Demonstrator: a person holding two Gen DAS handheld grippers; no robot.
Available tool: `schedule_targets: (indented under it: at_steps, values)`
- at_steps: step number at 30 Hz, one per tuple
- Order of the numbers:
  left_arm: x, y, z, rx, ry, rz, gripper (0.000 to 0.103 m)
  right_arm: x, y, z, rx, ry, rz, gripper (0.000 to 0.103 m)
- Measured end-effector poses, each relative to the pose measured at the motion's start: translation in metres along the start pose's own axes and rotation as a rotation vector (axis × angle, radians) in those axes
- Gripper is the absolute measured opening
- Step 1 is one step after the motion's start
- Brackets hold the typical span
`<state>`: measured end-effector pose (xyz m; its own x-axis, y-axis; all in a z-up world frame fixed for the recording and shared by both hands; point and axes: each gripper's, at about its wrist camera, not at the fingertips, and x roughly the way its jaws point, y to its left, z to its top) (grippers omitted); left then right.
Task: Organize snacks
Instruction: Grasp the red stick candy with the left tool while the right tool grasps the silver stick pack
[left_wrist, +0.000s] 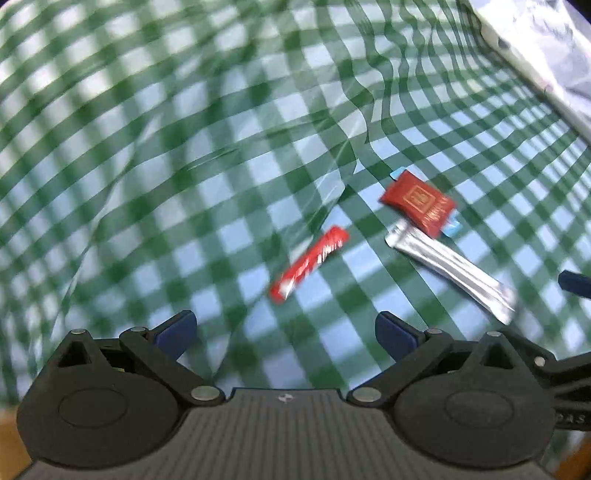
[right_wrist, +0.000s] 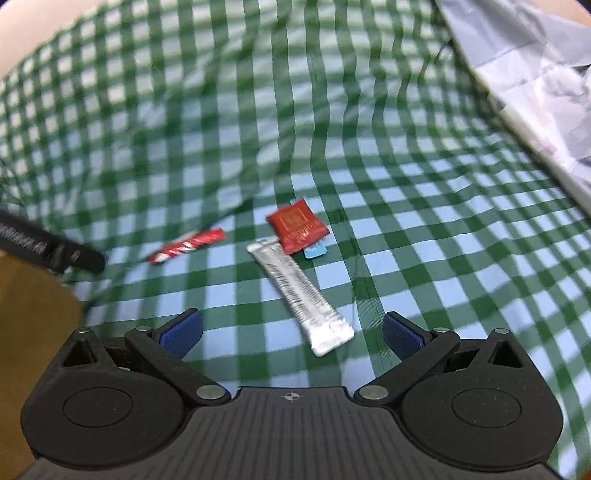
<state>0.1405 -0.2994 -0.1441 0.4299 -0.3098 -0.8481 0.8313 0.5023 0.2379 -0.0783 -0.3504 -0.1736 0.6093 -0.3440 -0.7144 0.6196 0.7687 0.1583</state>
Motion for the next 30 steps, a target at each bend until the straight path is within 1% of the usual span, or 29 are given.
schedule_targets:
  at_steps: [2, 6, 10, 11, 12, 13, 14, 15, 16, 17, 18, 19, 20, 21, 22, 23, 25, 27, 30]
  values:
    - [0.028, -0.001, 0.01, 0.011, 0.017, -0.025, 0.103, 0.03, -0.005, 0.006, -0.026, 0.023, 0.008, 0.102]
    - [0.077, -0.001, 0.022, 0.003, 0.065, -0.058, 0.103, 0.075, -0.009, 0.012, -0.084, 0.044, 0.02, 0.102]
    - [0.113, 0.001, 0.027, -0.003, 0.121, -0.048, 0.103, 0.108, -0.013, 0.011, -0.113, 0.081, 0.011, 0.102]
    - [0.119, 0.003, 0.028, -0.013, 0.132, -0.058, 0.103, 0.113, -0.014, 0.009, -0.121, 0.083, 0.005, 0.103]
    - [0.121, 0.007, 0.029, -0.033, 0.128, -0.083, 0.103, 0.113, -0.012, 0.005, -0.154, 0.048, -0.002, 0.103]
    - [0.123, 0.01, 0.03, -0.051, 0.131, -0.097, 0.103, 0.114, -0.009, 0.001, -0.182, 0.039, -0.004, 0.103]
    - [0.125, 0.012, 0.03, -0.068, 0.141, -0.105, 0.099, 0.114, -0.007, -0.002, -0.207, 0.026, -0.007, 0.103]
    - [0.125, 0.014, 0.03, -0.081, 0.143, -0.132, 0.093, 0.114, -0.007, -0.004, -0.215, 0.011, 0.003, 0.102]
    - [0.12, 0.016, 0.029, -0.088, 0.133, -0.162, 0.075, 0.113, -0.008, -0.005, -0.213, 0.007, 0.007, 0.102]
    - [0.114, 0.016, 0.029, -0.081, 0.111, -0.163, 0.039, 0.112, -0.009, -0.006, -0.213, 0.001, 0.009, 0.092]
    - [0.109, 0.014, 0.028, -0.066, 0.102, -0.173, 0.016, 0.108, -0.009, -0.007, -0.215, -0.015, 0.001, 0.071]
    - [0.105, 0.014, 0.028, -0.072, 0.119, -0.19, 0.01, 0.103, -0.009, -0.008, -0.218, -0.021, 0.001, 0.059]
    - [0.102, 0.015, 0.026, -0.095, 0.126, -0.196, 0.01, 0.099, -0.008, -0.008, -0.219, -0.017, 0.009, 0.039]
    - [0.097, 0.016, 0.023, -0.107, 0.123, -0.202, 0.01, 0.098, -0.008, -0.008, -0.221, -0.008, 0.008, 0.031]
    - [0.09, 0.016, 0.018, -0.11, 0.118, -0.203, 0.01, 0.095, -0.007, -0.008, -0.224, 0.003, 0.009, 0.027]
    - [0.083, 0.015, 0.014, -0.118, 0.118, -0.202, 0.01, 0.092, -0.007, -0.006, -0.221, 0.013, 0.009, 0.026]
    - [0.061, 0.013, 0.002, -0.143, 0.114, -0.229, 0.01, 0.082, -0.007, -0.006, -0.18, 0.046, 0.014, 0.025]
    - [0.036, 0.01, -0.013, -0.16, 0.109, -0.245, 0.01, 0.065, -0.011, -0.011, -0.095, 0.068, 0.041, 0.025]
    - [0.0, 0.001, -0.033, -0.182, 0.097, -0.26, 0.01, 0.035, -0.015, -0.022, 0.03, 0.078, 0.073, 0.024]
